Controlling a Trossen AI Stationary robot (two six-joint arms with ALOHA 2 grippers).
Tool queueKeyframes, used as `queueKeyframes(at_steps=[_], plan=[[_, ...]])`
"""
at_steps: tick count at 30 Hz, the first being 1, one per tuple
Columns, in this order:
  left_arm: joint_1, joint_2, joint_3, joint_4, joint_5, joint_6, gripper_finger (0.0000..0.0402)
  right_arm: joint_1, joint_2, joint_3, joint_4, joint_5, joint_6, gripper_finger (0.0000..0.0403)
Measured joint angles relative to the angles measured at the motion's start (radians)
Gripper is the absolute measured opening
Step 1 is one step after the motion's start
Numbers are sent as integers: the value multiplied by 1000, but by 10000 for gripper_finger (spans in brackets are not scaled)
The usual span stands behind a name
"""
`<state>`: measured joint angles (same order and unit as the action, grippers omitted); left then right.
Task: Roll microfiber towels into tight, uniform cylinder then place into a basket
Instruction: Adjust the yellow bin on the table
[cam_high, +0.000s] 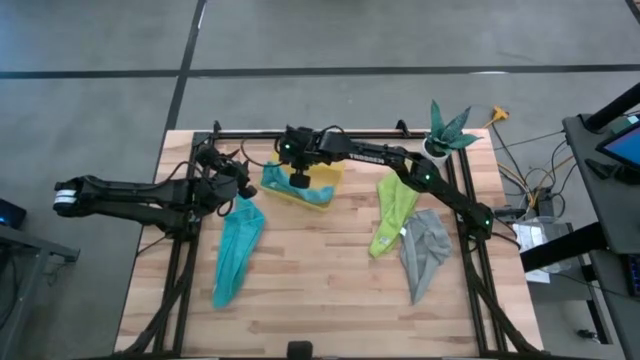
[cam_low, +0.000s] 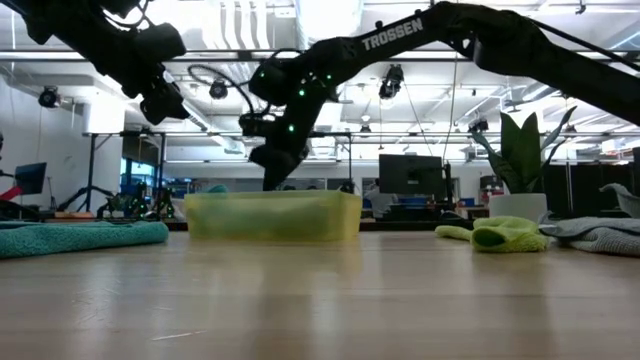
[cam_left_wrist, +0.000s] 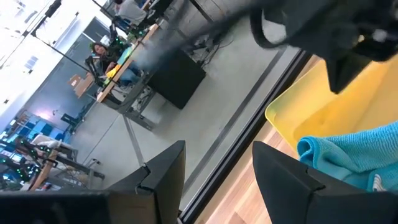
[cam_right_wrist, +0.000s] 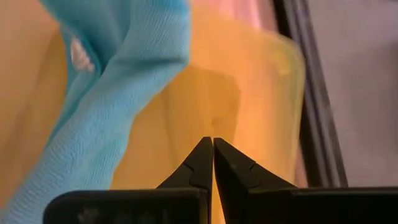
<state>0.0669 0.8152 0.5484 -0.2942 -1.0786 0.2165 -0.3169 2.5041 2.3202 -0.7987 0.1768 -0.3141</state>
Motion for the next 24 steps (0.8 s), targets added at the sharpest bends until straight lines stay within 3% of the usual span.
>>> queueKeyframes(at_steps=[12, 19, 24], plan=[[0, 5, 0, -2, 1, 0, 171, 27, -78, 0, -131, -2, 49, 9], [0, 7, 0, -3, 1, 0, 171, 94, -101, 0, -258, -245, 105, 9], [-1, 7, 0, -3, 1, 0, 171, 161, -99, -32, -268, -257, 92, 9]])
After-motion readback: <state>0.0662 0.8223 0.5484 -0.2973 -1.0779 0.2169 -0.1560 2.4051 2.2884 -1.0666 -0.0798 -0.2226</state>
